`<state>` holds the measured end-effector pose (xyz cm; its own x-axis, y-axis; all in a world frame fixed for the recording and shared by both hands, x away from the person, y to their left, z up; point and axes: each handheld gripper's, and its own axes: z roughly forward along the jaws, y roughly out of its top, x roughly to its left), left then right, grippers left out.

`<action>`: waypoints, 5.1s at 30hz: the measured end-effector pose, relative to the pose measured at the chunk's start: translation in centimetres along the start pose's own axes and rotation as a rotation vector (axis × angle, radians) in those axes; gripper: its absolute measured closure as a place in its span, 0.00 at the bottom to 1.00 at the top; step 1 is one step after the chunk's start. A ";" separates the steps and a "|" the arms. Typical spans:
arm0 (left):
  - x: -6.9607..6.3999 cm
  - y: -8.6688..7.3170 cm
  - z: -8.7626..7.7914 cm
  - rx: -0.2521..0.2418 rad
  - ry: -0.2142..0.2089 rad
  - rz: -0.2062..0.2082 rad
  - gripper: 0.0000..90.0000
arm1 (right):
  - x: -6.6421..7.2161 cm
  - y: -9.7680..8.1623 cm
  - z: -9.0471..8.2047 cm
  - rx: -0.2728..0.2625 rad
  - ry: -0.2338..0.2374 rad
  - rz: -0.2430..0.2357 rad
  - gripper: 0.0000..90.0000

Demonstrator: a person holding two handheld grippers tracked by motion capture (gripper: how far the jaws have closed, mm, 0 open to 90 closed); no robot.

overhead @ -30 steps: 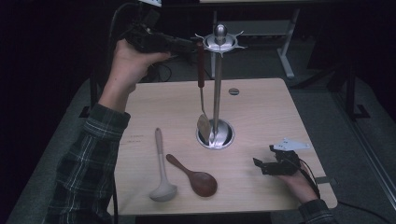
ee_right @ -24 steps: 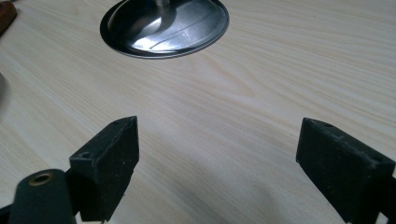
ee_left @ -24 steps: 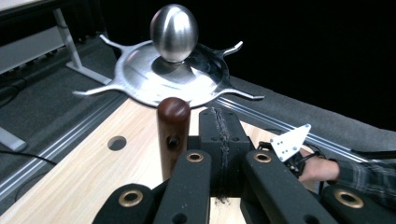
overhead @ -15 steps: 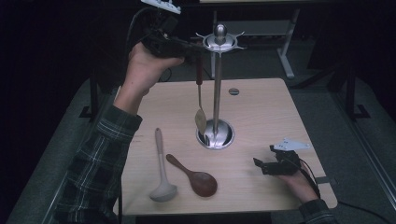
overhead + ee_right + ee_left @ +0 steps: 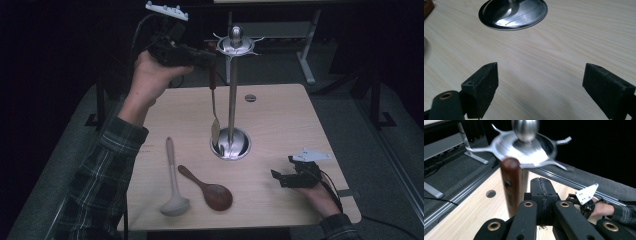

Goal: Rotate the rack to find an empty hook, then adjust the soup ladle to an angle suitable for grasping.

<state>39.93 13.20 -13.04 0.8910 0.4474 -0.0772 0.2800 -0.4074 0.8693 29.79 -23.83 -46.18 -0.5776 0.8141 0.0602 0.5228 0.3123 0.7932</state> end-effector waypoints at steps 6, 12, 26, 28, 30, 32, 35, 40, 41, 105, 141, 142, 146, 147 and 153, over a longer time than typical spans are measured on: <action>-0.9 -2.4 -0.4 0.026 -0.004 -0.004 1.00 | 0.0 -0.1 -0.1 -0.003 -0.005 -0.004 0.14; -1.2 -4.9 -0.9 0.057 0.001 -0.013 1.00 | 0.0 -0.1 0.0 0.005 -0.004 -0.008 0.14; -1.2 -12.1 -1.0 0.123 0.010 -0.066 1.00 | -0.2 -0.2 0.3 0.011 -0.001 0.006 0.14; -1.3 -13.6 -0.8 0.139 0.010 -0.070 1.00 | -0.3 -0.2 0.4 0.011 -0.002 0.004 0.14; -1.5 -14.8 -0.6 0.158 0.014 -0.078 1.00 | -0.4 -0.2 0.4 0.011 -0.002 0.010 0.14; -1.6 -16.3 -0.3 0.176 0.016 -0.082 1.00 | -0.5 -0.2 0.4 0.009 -0.007 0.009 0.14; -1.8 -18.6 0.2 0.202 0.020 -0.091 1.00 | -0.5 -0.2 0.4 0.012 -0.009 0.015 0.14; -1.9 -21.9 0.9 0.226 0.019 -0.128 1.00 | -0.6 -0.2 0.6 0.023 -0.014 0.012 0.14; -1.9 -22.6 1.0 0.231 0.017 -0.130 1.00 | -0.5 -0.2 0.6 0.023 -0.015 0.011 0.14; -1.0 -36.6 -2.2 0.573 0.274 -0.302 1.00 | 0.0 1.0 2.3 0.033 0.023 -0.044 0.14; 5.0 -30.3 -1.6 0.584 0.294 -0.378 0.67 | -0.3 -0.1 0.9 0.047 -0.024 -0.034 0.14; 5.2 -30.2 -1.4 0.586 0.298 -0.383 0.67 | -0.3 -0.2 0.9 0.049 -0.027 -0.028 0.14; 6.0 -30.3 -0.6 0.626 0.294 -0.388 0.65 | -0.3 -0.4 0.6 0.053 -0.037 -0.032 0.14; 6.2 -30.4 -0.2 0.642 0.293 -0.393 0.65 | -0.3 -0.4 0.5 0.053 -0.038 -0.034 0.14; 7.1 -31.3 1.4 0.705 0.275 -0.408 0.65 | -0.4 -0.9 -0.2 0.051 -0.057 -0.025 0.14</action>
<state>38.04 27.99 -41.48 0.5796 0.8065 -0.1169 0.7974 -0.5317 0.2855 29.41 -24.57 -46.82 -0.5553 0.8316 0.0049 0.5407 0.3566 0.7619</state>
